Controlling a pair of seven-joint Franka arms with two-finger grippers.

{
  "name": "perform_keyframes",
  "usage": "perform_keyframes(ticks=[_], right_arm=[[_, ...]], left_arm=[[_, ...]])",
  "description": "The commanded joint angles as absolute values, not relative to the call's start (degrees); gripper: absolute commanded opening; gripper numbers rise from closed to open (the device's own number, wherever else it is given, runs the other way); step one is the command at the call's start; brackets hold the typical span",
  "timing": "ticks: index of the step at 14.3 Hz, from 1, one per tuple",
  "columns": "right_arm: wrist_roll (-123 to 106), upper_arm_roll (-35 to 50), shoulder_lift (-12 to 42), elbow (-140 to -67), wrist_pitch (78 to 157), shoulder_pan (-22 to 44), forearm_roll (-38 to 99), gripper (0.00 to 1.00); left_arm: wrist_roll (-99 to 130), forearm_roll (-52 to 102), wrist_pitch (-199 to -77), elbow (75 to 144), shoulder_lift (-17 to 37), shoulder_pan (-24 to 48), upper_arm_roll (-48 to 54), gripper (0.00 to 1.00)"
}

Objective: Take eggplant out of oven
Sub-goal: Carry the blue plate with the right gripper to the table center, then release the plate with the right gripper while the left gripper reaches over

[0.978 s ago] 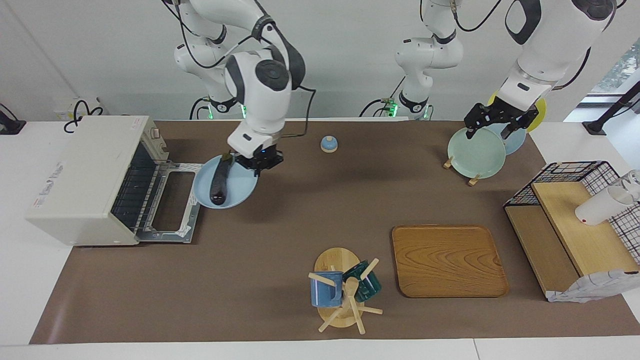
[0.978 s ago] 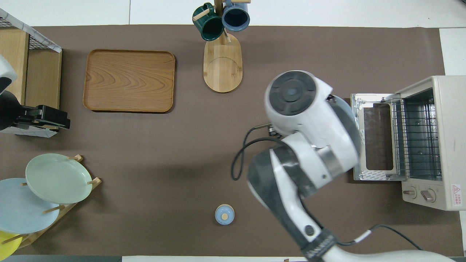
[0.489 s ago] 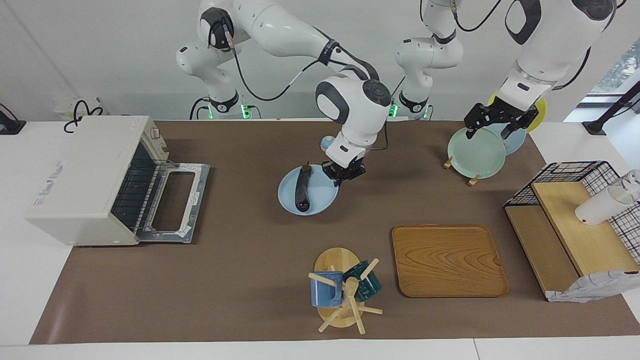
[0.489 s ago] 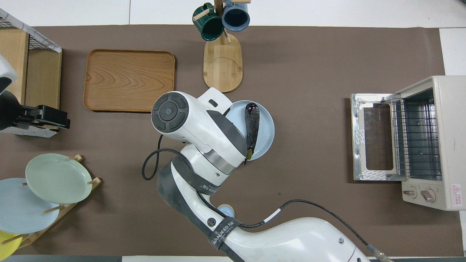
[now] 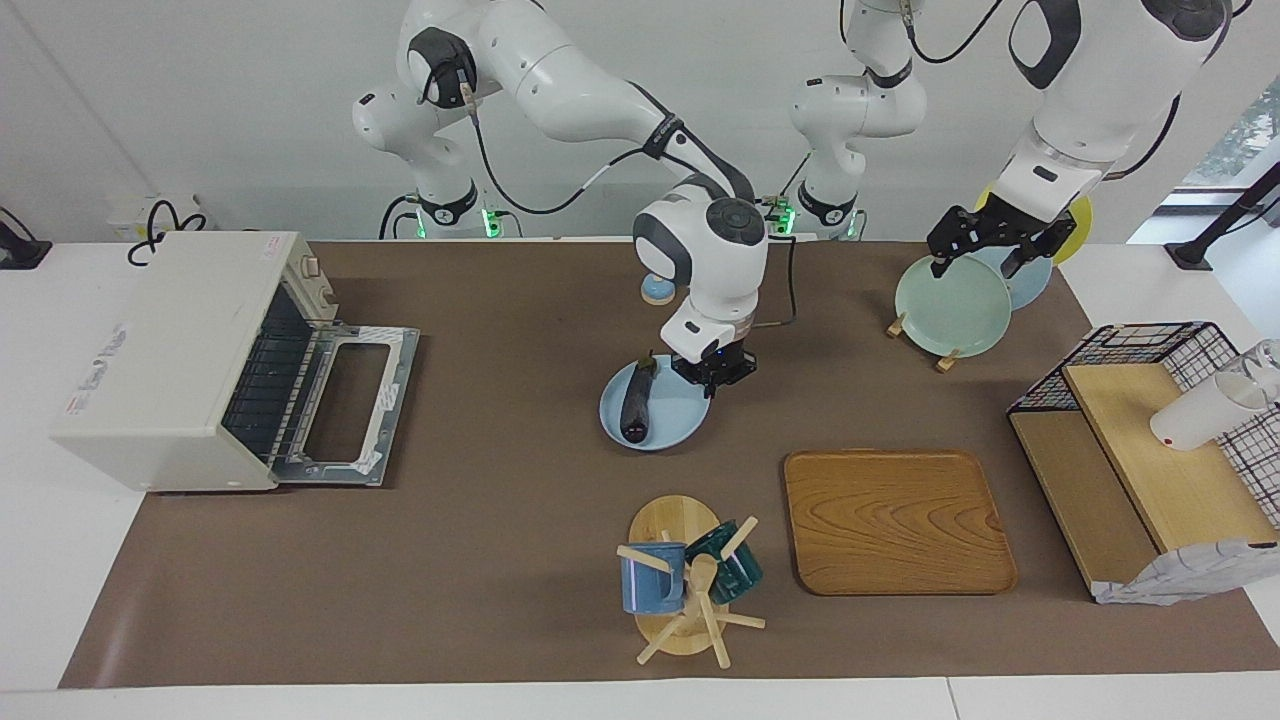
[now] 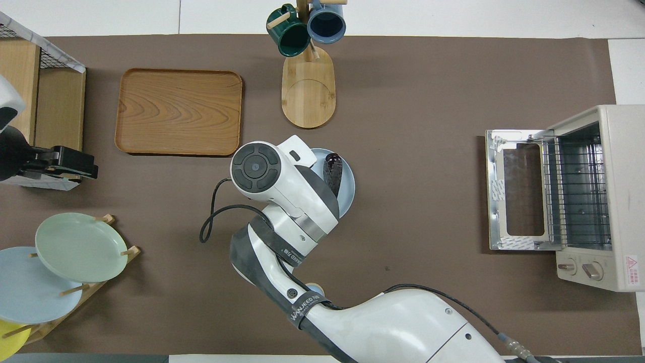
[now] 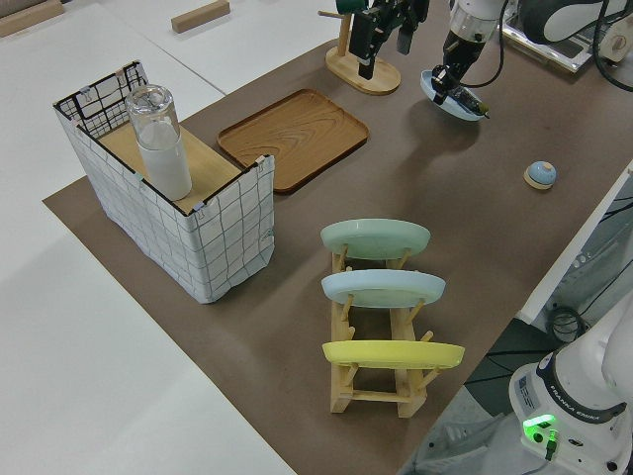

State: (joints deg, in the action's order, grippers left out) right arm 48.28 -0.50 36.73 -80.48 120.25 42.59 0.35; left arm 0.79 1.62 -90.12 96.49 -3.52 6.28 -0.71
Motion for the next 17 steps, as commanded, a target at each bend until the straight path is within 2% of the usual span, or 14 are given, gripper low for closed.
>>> perform_keyframes(ticks=[1,4,6,8,9,11,13,15,17], right_arm=[[51.0,-0.2,35.5,-83.1,123.7,41.6,6.0,0.09],[51.3,-0.2,35.4,-82.2,127.6,42.1,6.3,0.45],[50.7,-0.3,34.1,-81.7,127.6,41.5,5.4,0.46],[49.5,-1.2,30.8,-81.8,120.9,39.0,4.5,0.40],[46.6,-1.1,28.0,-82.1,116.6,36.2,2.8,0.25],[36.6,-1.2,23.8,-84.6,109.5,30.4,0.2,0.12],[28.9,-1.2,18.9,-94.0,110.0,24.8,-0.9,0.00],[28.0,-1.2,14.7,-105.7,116.2,21.5,-6.6,0.00],[27.6,-1.1,12.4,-113.6,122.0,17.4,-10.4,0.00]], left_arm=[[0.9,0.6,-89.7,96.2,-3.8,6.5,-0.8,1.00],[1.0,0.6,-90.1,96.2,-3.8,6.4,-0.7,1.00],[1.1,0.6,-90.3,96.2,-3.8,6.9,-0.7,1.00],[1.8,0.7,-91.8,97.2,-4.0,7.4,-0.2,1.00],[2.0,0.7,-92.8,98.1,-4.2,9.1,-0.2,1.00],[7.1,1.0,-95.0,99.5,-3.8,13.1,-0.2,1.00],[10.4,1.5,-98.7,102.0,-3.4,17.3,-0.1,1.00],[17.7,3.6,-105.4,105.5,-2.6,22.9,-0.1,1.00],[24.7,3.7,-111.2,105.9,2.3,28.8,-0.1,1.00]])
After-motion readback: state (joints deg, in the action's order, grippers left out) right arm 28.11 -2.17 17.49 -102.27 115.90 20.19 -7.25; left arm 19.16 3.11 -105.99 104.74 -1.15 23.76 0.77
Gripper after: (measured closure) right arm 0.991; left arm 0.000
